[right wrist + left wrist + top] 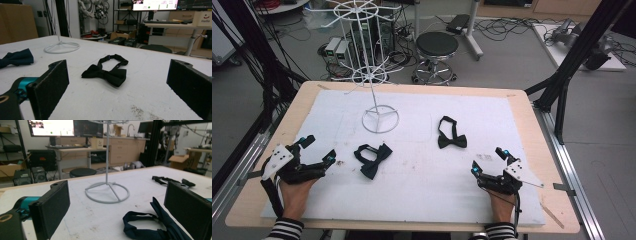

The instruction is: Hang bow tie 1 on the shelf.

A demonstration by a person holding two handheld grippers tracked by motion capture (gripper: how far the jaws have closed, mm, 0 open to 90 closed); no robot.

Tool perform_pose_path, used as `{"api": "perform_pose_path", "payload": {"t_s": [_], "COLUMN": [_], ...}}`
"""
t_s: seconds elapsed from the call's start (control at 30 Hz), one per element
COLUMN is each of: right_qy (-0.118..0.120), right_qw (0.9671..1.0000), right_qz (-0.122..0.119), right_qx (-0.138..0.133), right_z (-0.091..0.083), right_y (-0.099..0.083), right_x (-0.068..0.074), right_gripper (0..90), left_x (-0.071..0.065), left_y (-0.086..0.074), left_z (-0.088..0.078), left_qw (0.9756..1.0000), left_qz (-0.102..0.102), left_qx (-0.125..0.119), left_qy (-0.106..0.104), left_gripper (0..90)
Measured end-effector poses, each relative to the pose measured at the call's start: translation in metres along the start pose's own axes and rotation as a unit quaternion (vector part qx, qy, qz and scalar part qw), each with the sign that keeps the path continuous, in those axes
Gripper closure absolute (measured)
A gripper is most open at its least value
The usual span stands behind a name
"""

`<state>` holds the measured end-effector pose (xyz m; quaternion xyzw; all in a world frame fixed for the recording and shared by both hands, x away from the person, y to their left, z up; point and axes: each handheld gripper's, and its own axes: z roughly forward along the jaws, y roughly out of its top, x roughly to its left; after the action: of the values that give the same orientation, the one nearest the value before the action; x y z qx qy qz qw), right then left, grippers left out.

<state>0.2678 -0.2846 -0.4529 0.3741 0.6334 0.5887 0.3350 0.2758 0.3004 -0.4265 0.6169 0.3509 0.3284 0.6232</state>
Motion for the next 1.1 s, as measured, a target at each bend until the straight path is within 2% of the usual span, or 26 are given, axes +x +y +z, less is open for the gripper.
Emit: {"api": "perform_pose_path", "payload": {"t_s": [0.03, 0.1, 0.2, 0.3, 0.33, 0.37, 0.4, 0.43, 0.57, 0.63, 0.67, 0.73, 0.77, 0.8, 0.83, 0.87, 0.9, 1.0, 1.07, 1.1], "right_qy": [0.0, 0.0, -0.001, -0.001, -0.001, -0.001, -0.002, 0.0, 0.0, 0.001, 0.001, 0.0, 0.001, 0.0, -0.001, 0.0, -0.001, -0.001, -0.001, 0.0], "right_qw": [1.0, 1.0, 1.0, 1.0, 1.0, 1.0, 1.0, 1.0, 1.0, 1.0, 1.0, 1.0, 1.0, 1.0, 1.0, 1.0, 1.0, 1.0, 1.0, 1.0], "right_qz": [0.0, 0.003, 0.004, 0.002, 0.002, 0.001, 0.001, 0.003, 0.006, 0.005, 0.006, 0.007, 0.007, 0.005, 0.008, 0.009, 0.008, 0.007, 0.006, 0.006], "right_qx": [0.0, 0.001, 0.001, 0.0, 0.0, -0.001, -0.002, -0.002, -0.002, -0.002, -0.002, -0.001, -0.002, -0.003, -0.002, -0.001, -0.002, -0.002, -0.003, -0.002], "right_z": [0.0, 0.0, 0.0, 0.0, 0.0, 0.0, 0.0, 0.0, 0.0, 0.0, 0.0, 0.0, 0.0, 0.0, 0.0, 0.0, 0.0, 0.0, 0.0, 0.0], "right_y": [0.0, 0.0, 0.0, 0.0, 0.0, 0.0, 0.0, 0.0, 0.0, 0.0, 0.0, 0.0, 0.0, 0.0, 0.0, 0.0, 0.0, 0.0, 0.0, 0.0], "right_x": [0.0, 0.0, 0.0, 0.0, 0.0, -0.001, -0.001, -0.001, -0.001, -0.001, -0.001, -0.001, -0.001, -0.001, -0.001, 0.0, -0.001, -0.001, -0.001, -0.001], "right_gripper": [3.3, 3.3, 3.3, 3.3, 3.3, 3.3, 3.3, 3.3, 3.3, 3.3, 3.3, 3.3, 3.3, 3.3, 3.3, 3.3, 3.3, 3.3, 3.3, 3.3], "left_x": [-0.002, -0.002, -0.004, -0.007, -0.008, -0.008, -0.01, -0.01, -0.012, -0.014, -0.017, -0.019, -0.019, -0.022, -0.023, -0.023, -0.025, -0.029, -0.032, -0.032], "left_y": [0.008, 0.011, 0.021, 0.029, 0.033, 0.033, 0.036, 0.036, 0.041, 0.044, 0.046, 0.048, 0.048, 0.05, 0.051, 0.051, 0.052, 0.053, 0.054, 0.054], "left_z": [0.002, 0.003, 0.008, 0.015, 0.019, 0.019, 0.022, 0.022, 0.03, 0.034, 0.039, 0.044, 0.044, 0.05, 0.052, 0.052, 0.054, 0.06, 0.064, 0.064], "left_qw": [0.9999, 0.9998, 0.9987, 0.996, 0.9944, 0.9944, 0.9922, 0.9922, 0.9881, 0.9854, 0.9821, 0.9775, 0.9775, 0.9712, 0.9681, 0.9681, 0.9655, 0.9618, 0.957, 0.957], "left_qz": [0.005, 0.006, 0.019, 0.028, 0.035, 0.035, 0.042, 0.042, 0.044, 0.044, 0.044, 0.047, 0.047, 0.053, 0.062, 0.062, 0.068, 0.07, 0.071, 0.071], "left_qx": [0.01, 0.013, 0.035, 0.065, 0.078, 0.078, 0.093, 0.093, 0.121, 0.136, 0.152, 0.172, 0.172, 0.197, 0.208, 0.208, 0.217, 0.229, 0.245, 0.245], "left_qy": [-0.01, -0.014, -0.032, -0.054, -0.062, -0.062, -0.071, -0.071, -0.085, -0.093, -0.102, -0.112, -0.112, -0.123, -0.125, -0.125, -0.127, -0.133, -0.138, -0.138], "left_gripper": [7.0, 7.0, 7.0, 7.0, 7.0, 7.0, 7.0, 7.0, 7.0, 7.0, 7.0, 7.0, 7.0, 7.0, 7.0, 7.0, 7.0, 7.0, 7.3, 7.7]}}
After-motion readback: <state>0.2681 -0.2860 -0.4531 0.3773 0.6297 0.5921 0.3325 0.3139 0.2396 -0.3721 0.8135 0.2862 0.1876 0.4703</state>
